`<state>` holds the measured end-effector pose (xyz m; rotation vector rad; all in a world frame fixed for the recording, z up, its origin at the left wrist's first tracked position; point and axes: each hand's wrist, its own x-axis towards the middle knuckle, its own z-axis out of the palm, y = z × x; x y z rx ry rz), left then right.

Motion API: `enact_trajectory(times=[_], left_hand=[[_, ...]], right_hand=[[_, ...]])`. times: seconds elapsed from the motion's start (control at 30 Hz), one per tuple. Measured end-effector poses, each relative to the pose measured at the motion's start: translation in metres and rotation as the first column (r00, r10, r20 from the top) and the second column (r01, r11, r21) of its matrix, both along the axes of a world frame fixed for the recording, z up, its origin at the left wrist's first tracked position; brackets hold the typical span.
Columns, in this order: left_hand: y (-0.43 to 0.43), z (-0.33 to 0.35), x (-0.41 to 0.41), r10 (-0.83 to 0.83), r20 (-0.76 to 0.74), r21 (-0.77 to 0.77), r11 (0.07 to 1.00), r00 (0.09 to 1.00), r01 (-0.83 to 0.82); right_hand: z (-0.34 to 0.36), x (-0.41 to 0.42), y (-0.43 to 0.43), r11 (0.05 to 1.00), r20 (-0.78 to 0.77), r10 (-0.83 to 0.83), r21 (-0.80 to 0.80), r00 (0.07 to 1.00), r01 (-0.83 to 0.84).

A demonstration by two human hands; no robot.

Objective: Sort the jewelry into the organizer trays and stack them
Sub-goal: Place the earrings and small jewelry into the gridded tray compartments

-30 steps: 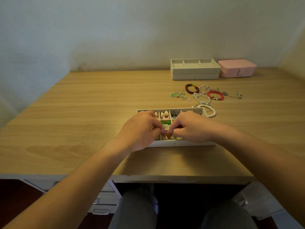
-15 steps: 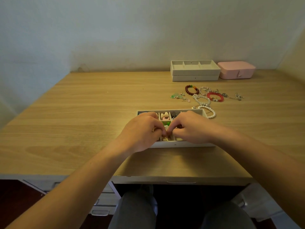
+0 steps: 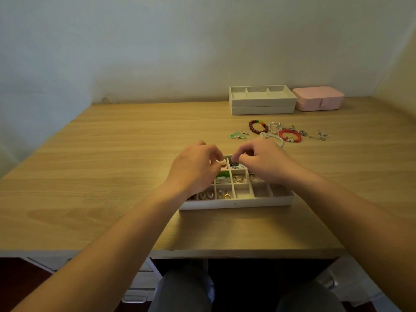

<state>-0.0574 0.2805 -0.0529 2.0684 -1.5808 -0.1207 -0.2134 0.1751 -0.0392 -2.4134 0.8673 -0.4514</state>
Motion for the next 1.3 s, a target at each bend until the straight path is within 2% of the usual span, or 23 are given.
enact_trajectory(times=[0.2,0.37,0.63,0.9,1.1,1.3], left_hand=[[-0.036,-0.001,-0.003,0.016,0.023,0.114,0.993,1.000,-0.018],[-0.063,0.002,0.002,0.040,-0.012,0.133,0.990,0.999,-0.038],[-0.118,0.008,0.023,0.106,-0.051,0.190,0.977,0.993,-0.094],[-0.158,0.005,0.032,0.019,0.088,0.340,0.939,0.996,-0.048],[-0.169,0.001,0.027,0.006,0.126,0.331,0.942,0.992,-0.048],[-0.172,0.000,0.029,0.028,-0.067,0.388,0.922,0.997,0.000]], right_hand=[[-0.007,0.005,-0.040,0.983,0.099,-0.179,-0.006,0.979,0.181],[-0.008,0.010,-0.073,0.963,0.081,-0.266,-0.013,0.961,0.268],[-0.010,0.034,-0.112,0.962,0.006,-0.263,0.082,0.965,0.261],[-0.014,0.035,-0.124,0.944,0.205,-0.275,0.242,0.939,0.223],[-0.022,0.036,-0.123,0.980,0.167,-0.191,0.088,0.967,0.179],[-0.027,0.033,-0.118,0.986,0.086,-0.166,-0.012,0.982,0.168]])
